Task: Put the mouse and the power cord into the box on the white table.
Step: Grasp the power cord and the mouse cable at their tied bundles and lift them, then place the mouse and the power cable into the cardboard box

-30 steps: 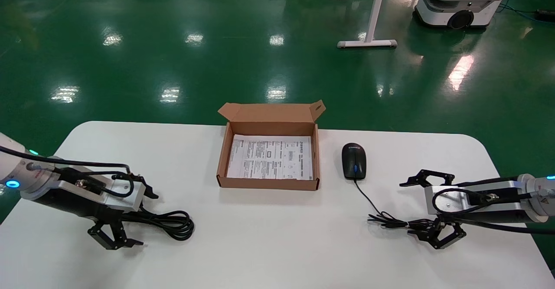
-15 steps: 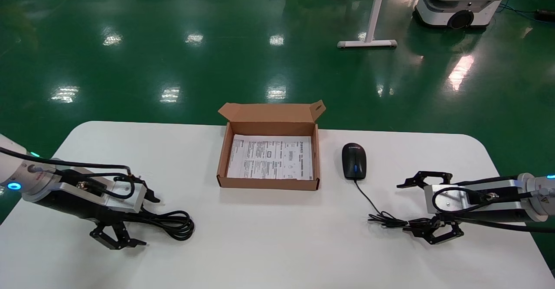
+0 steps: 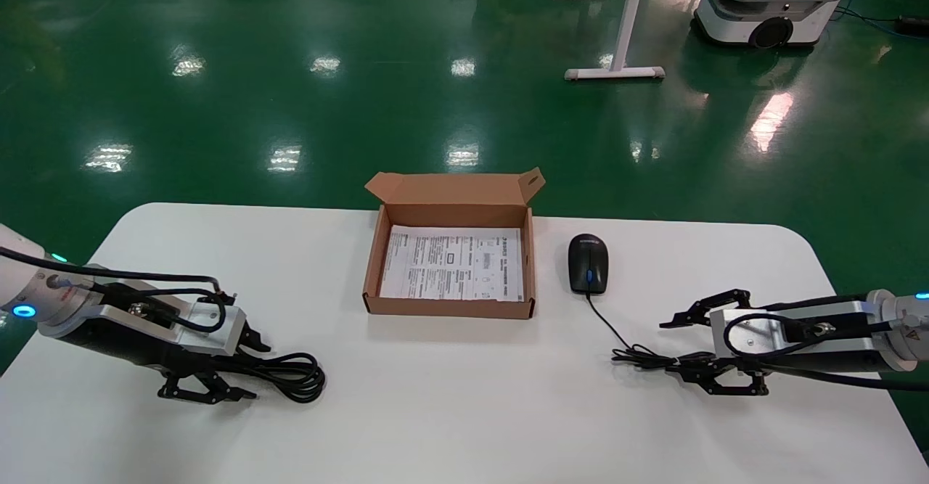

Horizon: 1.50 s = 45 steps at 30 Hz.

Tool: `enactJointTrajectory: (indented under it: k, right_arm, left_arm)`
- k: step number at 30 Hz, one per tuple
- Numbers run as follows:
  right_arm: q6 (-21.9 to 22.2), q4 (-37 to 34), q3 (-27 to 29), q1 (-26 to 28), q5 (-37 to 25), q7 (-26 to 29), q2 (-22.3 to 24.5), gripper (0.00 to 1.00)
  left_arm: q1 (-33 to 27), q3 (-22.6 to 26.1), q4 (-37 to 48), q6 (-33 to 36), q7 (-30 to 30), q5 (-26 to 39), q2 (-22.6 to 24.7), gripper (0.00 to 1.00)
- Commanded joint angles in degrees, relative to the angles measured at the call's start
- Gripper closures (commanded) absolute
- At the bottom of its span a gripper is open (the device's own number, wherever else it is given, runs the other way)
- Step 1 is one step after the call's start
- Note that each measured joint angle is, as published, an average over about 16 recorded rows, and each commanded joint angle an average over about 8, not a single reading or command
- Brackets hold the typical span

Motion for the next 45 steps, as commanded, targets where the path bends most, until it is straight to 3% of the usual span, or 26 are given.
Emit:
enactJointTrajectory:
  k: [1, 17, 23, 30, 36, 45]
  right_arm:
    - [-0.01, 0.06, 0.01, -0.02, 0.02, 0.01, 0.02, 1.00]
    - [0.11, 0.23, 0.12, 0.08, 0.12, 0.07, 0.16, 1.00]
    - [-0.34, 0.78, 1.05, 2.54, 1.30, 1.07, 0.93, 1.00]
    - [-0.62, 1.66, 3.43, 10.12, 4.26, 5.75, 0.98, 1.00]
    - [1.69, 2.53, 5.33, 16.73, 6.47, 8.53, -1.52, 1.00]
    - [4.23, 1.88, 6.48, 19.03, 8.35, 8.85, -8.68, 1.00]
  left_arm:
    - [0.01, -0.01, -0.08, 0.02, -0.03, -0.03, -0.03, 1.00]
    - [-0.04, -0.35, -0.24, 0.26, -0.12, -0.53, -0.23, 1.00]
    - [-1.57, -2.24, -0.89, 2.63, -0.84, -3.45, -1.95, 1.00]
    - [-8.35, -5.37, -5.52, 5.12, -4.69, -8.18, -6.33, 1.00]
    - [-15.68, -7.62, -10.38, 3.16, -9.19, -10.85, -7.91, 1.00]
    - [-21.14, -9.89, -11.23, -1.30, -10.51, -12.59, -5.92, 1.00]
